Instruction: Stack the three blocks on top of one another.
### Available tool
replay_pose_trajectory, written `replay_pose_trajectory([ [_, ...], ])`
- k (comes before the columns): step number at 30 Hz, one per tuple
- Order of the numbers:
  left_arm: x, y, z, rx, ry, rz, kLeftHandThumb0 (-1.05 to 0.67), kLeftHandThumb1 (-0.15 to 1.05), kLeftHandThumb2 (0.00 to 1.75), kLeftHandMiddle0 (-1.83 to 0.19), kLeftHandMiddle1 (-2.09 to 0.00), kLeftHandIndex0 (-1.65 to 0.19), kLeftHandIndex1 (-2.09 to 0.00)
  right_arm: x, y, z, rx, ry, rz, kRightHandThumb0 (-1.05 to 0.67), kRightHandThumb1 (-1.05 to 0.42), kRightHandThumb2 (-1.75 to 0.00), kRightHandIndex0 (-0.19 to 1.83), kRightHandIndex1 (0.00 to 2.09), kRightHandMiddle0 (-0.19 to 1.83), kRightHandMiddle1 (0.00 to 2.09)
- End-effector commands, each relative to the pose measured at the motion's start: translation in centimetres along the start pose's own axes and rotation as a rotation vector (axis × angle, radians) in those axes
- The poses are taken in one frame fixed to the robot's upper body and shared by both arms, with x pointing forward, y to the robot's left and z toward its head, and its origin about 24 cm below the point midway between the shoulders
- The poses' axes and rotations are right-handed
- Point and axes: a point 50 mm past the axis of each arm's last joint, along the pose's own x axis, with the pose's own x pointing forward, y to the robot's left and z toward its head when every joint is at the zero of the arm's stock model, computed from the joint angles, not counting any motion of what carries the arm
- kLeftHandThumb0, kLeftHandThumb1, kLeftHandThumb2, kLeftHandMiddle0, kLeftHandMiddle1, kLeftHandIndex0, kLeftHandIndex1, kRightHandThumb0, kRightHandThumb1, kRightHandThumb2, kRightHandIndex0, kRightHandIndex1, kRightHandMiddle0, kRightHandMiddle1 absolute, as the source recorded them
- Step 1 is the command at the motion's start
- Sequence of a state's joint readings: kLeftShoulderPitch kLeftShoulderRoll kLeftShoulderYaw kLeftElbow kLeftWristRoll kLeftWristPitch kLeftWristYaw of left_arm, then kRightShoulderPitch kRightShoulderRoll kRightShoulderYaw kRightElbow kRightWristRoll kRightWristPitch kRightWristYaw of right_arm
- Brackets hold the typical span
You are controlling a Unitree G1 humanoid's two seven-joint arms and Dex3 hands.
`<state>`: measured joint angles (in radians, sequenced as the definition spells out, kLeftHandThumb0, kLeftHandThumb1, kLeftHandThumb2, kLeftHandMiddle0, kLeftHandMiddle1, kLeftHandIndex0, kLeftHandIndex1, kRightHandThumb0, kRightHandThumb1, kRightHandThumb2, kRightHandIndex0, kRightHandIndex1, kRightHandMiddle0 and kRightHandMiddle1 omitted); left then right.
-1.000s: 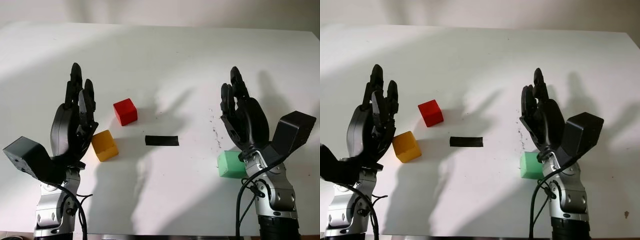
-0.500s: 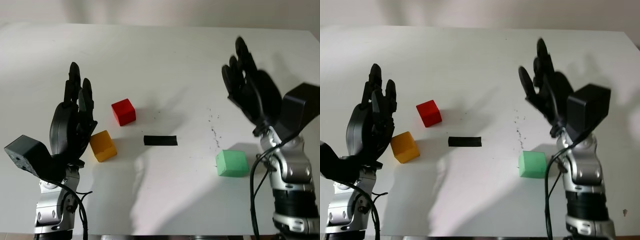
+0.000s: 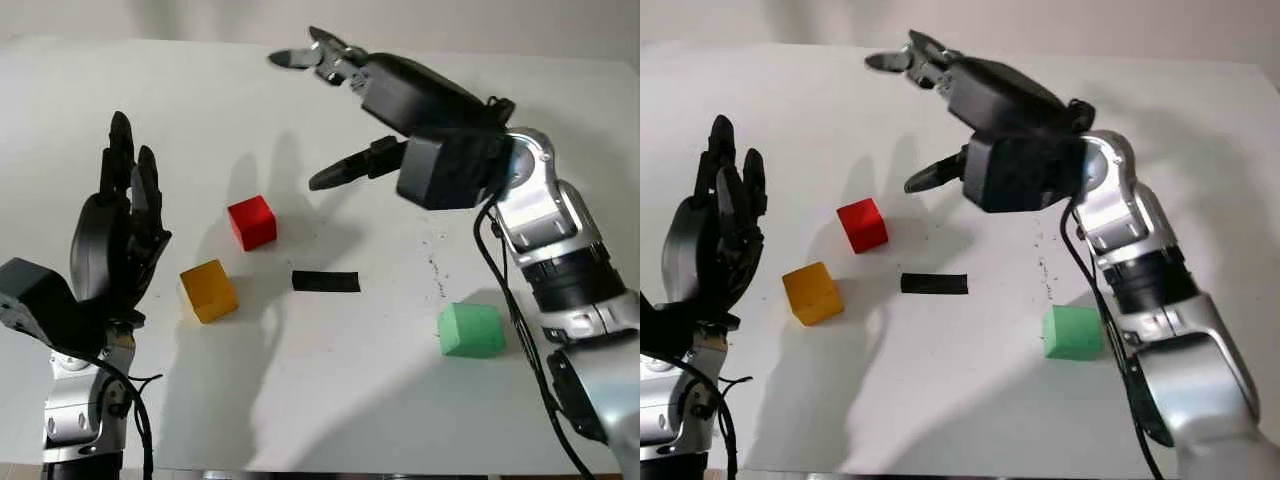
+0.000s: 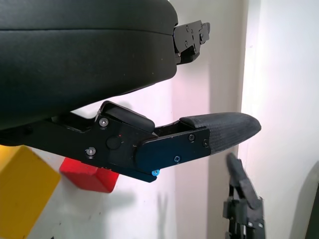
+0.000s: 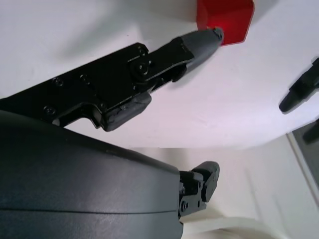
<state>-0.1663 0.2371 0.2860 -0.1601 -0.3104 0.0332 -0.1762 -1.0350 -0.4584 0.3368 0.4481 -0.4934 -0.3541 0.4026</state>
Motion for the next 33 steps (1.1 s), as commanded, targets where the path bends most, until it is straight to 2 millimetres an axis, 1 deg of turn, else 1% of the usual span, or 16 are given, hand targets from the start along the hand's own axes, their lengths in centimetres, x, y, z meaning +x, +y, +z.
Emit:
replay_pose_trajectory([
  [1, 0.3, 0.2, 0.8, 0.006, -0.028, -0.006, -0.78, 1.05, 0.65, 0.19, -0.02, 0.19, 0.0, 1.0, -0.3, 0.9, -0.07, -0.041, 0.02, -0.82, -0.89, -0.06, -0.08, 0.05, 0.13, 0.43],
  [8, 0.4, 0.4, 0.9, 0.001, -0.02, 0.018, -0.79, 1.05, 0.63, 0.19, -0.03, 0.19, 0.0, 2.7, 1.4, 2.4, -0.211, -0.128, 0.071, -0.83, -0.87, -0.05, -0.03, 0.07, 0.21, 0.43],
  [13, 0.5, 0.3, 0.9, 0.009, -0.025, 0.007, -0.79, 1.05, 0.63, 0.19, -0.02, 0.19, 0.0, 3.7, 2.4, 2.9, -0.237, -0.15, 0.127, -0.83, -0.9, -0.06, -0.07, 0.05, 0.24, 0.42],
  [15, 0.5, 0.2, 0.9, 0.01, -0.026, 0.002, -0.79, 1.05, 0.63, 0.19, -0.01, 0.19, 0.0, 3.9, 2.6, 2.9, -0.248, -0.155, 0.138, -0.83, -0.92, -0.06, -0.08, 0.05, 0.2, 0.62],
  [16, 0.6, 0.2, 0.8, 0.01, -0.026, -0.002, -0.79, 1.05, 0.63, 0.19, -0.01, 0.19, 0.0, 4.1, 2.8, 3.1, -0.263, -0.157, 0.151, -0.83, -0.93, -0.06, -0.09, 0.05, 0.15, 0.75],
  [17, 0.6, 0.1, 0.8, 0.011, -0.027, -0.005, -0.78, 1.05, 0.63, 0.19, 0.0, 0.19, 0.0, 4.2, 3.1, 3.1, -0.269, -0.159, 0.16, -0.83, -0.94, -0.06, -0.1, 0.05, 0.03, 0.81],
  [18, 0.6, 0.0, 0.8, 0.015, -0.027, -0.007, -0.78, 1.05, 0.63, 0.19, 0.0, 0.19, 0.0, 4.3, 3.3, 3.2, -0.276, -0.161, 0.169, -0.83, -0.95, -0.06, -0.1, 0.05, 0.0, 0.81],
  [19, 0.6, 0.0, 0.8, 0.018, -0.027, -0.009, -0.78, 1.05, 0.63, 0.19, 0.0, 0.19, 0.0, 4.3, 3.6, 3.3, -0.28, -0.164, 0.176, -0.82, -0.95, -0.06, -0.1, 0.05, -0.03, 0.76],
  [20, 0.6, -0.1, 0.8, 0.019, -0.027, -0.01, -0.78, 1.05, 0.64, 0.19, 0.0, 0.19, 0.0, 4.4, 3.9, 3.4, -0.293, -0.161, 0.188, -0.82, -0.97, -0.06, -0.1, 0.05, -0.02, 0.84],
  [21, 0.7, -0.1, 0.7, 0.02, -0.027, -0.012, -0.78, 1.05, 0.64, 0.19, 0.0, 0.19, 0.0, 4.5, 4.1, 3.5, -0.322, -0.158, 0.207, -0.83, -0.98, -0.06, -0.11, 0.05, -0.05, 0.91],
  [22, 0.7, -0.1, 0.7, 0.019, -0.028, -0.015, -0.77, 1.05, 0.64, 0.19, 0.0, 0.19, 0.0, 4.6, 4.4, 3.6, -0.341, -0.158, 0.219, -0.83, -1.0, -0.07, -0.13, 0.04, -0.09, 0.93],
  [23, 0.7, -0.2, 0.6, 0.02, -0.028, -0.016, -0.77, 1.05, 0.64, 0.19, 0.0, 0.19, 0.0, 4.7, 4.6, 3.7, -0.353, -0.16, 0.226, -0.83, -1.01, -0.06, -0.13, 0.04, -0.09, 0.95],
  [27, 0.6, -0.3, 0.5, 0.009, -0.022, -0.012, -0.78, 1.05, 0.64, 0.19, 0.0, 0.19, 0.0, 4.9, 5.7, 3.7, -0.368, -0.162, 0.216, -0.82, -1.0, -0.05, -0.1, 0.06, -0.01, 0.9],
  [30, 0.5, -0.3, 0.3, 0.004, -0.024, -0.011, -0.77, 1.05, 0.63, 0.19, 0.0, 0.19, 0.0, 5.1, 6.3, 3.6, -0.368, -0.154, 0.201, -0.82, -1.0, -0.05, -0.08, 0.07, -0.02, 0.94],
  [31, 0.4, -0.3, 0.3, 0.006, -0.025, -0.009, -0.77, 1.05, 0.63, 0.19, 0.0, 0.19, 0.0, 5.2, 6.6, 3.5, -0.368, -0.151, 0.194, -0.82, -0.99, -0.05, -0.05, 0.07, -0.01, 1.02],
  [33, 0.3, -0.4, 0.3, 0.009, -0.027, -0.01, -0.77, 1.05, 0.63, 0.19, 0.0, 0.19, 0.0, 5.3, 7.0, 3.3, -0.375, -0.14, 0.196, -0.82, -0.98, -0.05, -0.03, 0.08, -0.03, 1.05],
])
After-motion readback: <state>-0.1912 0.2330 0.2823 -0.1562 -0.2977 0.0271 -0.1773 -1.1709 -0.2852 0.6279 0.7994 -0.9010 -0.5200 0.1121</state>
